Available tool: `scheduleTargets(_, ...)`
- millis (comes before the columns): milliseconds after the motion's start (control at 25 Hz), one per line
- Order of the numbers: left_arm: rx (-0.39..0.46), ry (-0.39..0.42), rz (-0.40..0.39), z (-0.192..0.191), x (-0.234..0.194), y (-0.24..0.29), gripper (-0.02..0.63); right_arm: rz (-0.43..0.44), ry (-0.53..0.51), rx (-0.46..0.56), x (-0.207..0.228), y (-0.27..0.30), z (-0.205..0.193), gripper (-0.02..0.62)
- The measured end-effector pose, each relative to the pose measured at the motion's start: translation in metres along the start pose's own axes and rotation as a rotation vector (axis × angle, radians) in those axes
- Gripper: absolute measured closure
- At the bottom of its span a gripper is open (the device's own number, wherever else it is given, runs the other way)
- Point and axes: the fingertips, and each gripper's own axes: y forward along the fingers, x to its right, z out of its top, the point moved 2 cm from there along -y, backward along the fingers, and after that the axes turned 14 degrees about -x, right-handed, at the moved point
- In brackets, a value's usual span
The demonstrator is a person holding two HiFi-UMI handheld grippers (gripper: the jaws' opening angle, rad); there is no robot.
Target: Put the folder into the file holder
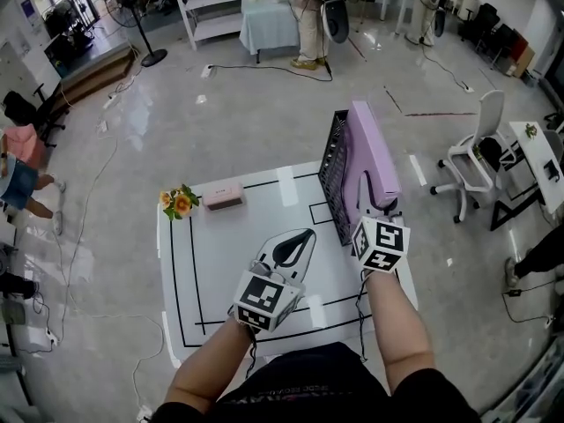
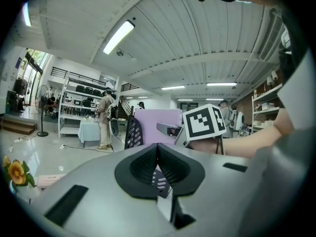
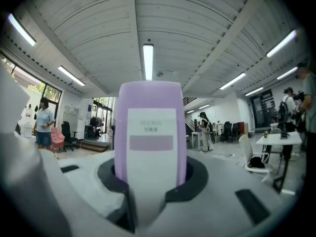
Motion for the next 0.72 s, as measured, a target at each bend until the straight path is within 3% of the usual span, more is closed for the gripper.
scheduleTargets(720, -0.016, -0.075, 0.027, -0.027, -0.014, -0.030, 0.603, 0.008, -0.031, -0.051, -0.020, -0.005, -0.026, 0.406)
